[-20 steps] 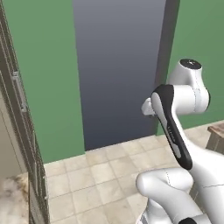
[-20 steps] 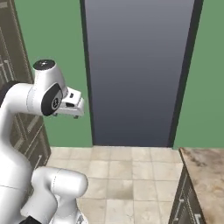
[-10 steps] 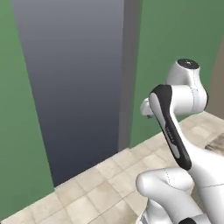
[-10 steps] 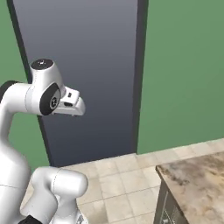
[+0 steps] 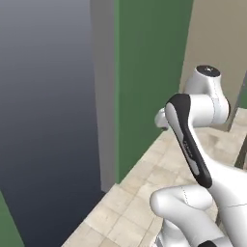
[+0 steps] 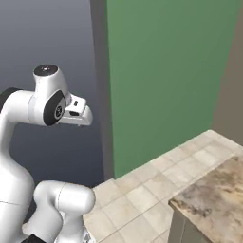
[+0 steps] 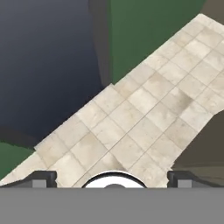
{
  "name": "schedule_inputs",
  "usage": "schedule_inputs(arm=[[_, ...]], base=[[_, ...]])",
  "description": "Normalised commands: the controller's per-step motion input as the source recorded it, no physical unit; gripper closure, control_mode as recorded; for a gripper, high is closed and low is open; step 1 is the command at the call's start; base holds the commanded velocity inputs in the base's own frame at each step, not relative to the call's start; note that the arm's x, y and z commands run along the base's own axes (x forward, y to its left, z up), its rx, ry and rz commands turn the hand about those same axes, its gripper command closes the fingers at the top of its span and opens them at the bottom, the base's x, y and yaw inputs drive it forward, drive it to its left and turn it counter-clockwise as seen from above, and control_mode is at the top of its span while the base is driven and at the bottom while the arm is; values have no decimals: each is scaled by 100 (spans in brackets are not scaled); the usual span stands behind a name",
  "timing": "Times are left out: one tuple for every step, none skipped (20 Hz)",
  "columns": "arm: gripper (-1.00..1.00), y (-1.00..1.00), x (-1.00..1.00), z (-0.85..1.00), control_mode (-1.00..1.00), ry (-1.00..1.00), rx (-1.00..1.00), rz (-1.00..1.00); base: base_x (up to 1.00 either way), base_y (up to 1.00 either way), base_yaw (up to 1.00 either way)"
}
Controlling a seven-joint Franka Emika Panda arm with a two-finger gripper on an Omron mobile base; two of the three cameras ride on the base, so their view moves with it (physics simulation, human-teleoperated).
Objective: Navigate to the fridge.
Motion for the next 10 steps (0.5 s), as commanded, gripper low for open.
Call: schedule_inputs(arm=[[-100, 0, 0, 0, 100, 0, 0, 0], [-100, 0, 0, 0, 100, 0, 0, 0], [-100, 0, 0, 0, 100, 0, 0, 0], [-100, 0, 0, 0, 100, 0, 0, 0], [-100, 0, 0, 0, 100, 0, 0, 0], [-100, 0, 0, 0, 100, 0, 0, 0], [-100, 0, 0, 0, 100, 0, 0, 0], [-100, 0, 0, 0, 100, 0, 0, 0], [-100, 0, 0, 0, 100, 0, 0, 0], [-100, 0, 0, 0, 100, 0, 0, 0]], base=[[100, 61, -56], [100, 48, -59], [100, 43, -60], [100, 44, -61], [100, 44, -62], [100, 38, -61], [96, 29, -60], [94, 27, -59], [95, 19, -59], [95, 4, -57]])
